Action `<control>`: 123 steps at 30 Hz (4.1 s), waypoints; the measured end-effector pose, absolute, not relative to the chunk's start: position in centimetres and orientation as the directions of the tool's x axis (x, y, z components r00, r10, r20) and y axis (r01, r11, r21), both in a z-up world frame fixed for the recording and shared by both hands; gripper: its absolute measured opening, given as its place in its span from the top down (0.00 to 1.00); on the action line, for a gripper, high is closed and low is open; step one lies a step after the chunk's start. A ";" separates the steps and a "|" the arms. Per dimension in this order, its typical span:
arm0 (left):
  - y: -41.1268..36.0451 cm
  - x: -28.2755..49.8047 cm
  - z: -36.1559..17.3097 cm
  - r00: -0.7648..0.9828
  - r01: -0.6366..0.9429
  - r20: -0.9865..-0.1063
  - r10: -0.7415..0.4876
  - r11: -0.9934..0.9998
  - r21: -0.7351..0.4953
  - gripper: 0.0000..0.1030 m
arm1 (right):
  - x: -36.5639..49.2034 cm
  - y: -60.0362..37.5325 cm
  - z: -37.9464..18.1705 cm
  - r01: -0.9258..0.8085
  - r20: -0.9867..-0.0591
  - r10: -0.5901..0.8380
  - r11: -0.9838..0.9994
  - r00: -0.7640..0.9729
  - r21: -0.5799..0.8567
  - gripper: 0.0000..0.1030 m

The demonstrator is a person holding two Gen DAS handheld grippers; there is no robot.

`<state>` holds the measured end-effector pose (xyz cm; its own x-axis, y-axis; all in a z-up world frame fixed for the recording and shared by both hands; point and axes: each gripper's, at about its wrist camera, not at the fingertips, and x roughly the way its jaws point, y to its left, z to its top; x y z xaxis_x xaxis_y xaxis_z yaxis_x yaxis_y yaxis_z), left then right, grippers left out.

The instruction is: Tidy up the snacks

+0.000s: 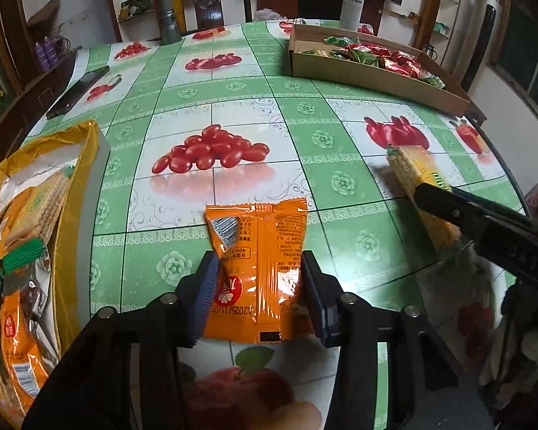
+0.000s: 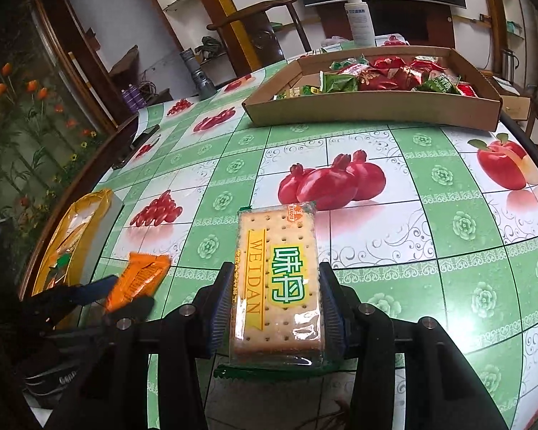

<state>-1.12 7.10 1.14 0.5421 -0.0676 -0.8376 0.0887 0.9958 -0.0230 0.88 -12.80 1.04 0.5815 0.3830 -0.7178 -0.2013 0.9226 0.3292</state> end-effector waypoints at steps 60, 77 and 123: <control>32.7 -14.9 4.8 0.730 -0.255 -0.674 -0.111 0.872 -0.419 0.36 | -3.0 19.1 6.0 -0.611 -0.729 0.567 0.747 0.383 0.261 0.49; 24.3 -15.8 9.0 0.759 -0.199 -0.651 0.013 0.956 -0.214 0.27 | -10.5 4.9 7.5 -0.451 -0.599 0.572 0.817 0.560 0.358 0.38; 22.9 -15.6 5.5 0.650 -0.305 -0.750 0.125 0.946 -0.107 0.18 | -14.8 4.2 4.5 -0.419 -0.675 0.444 0.882 0.589 0.214 0.30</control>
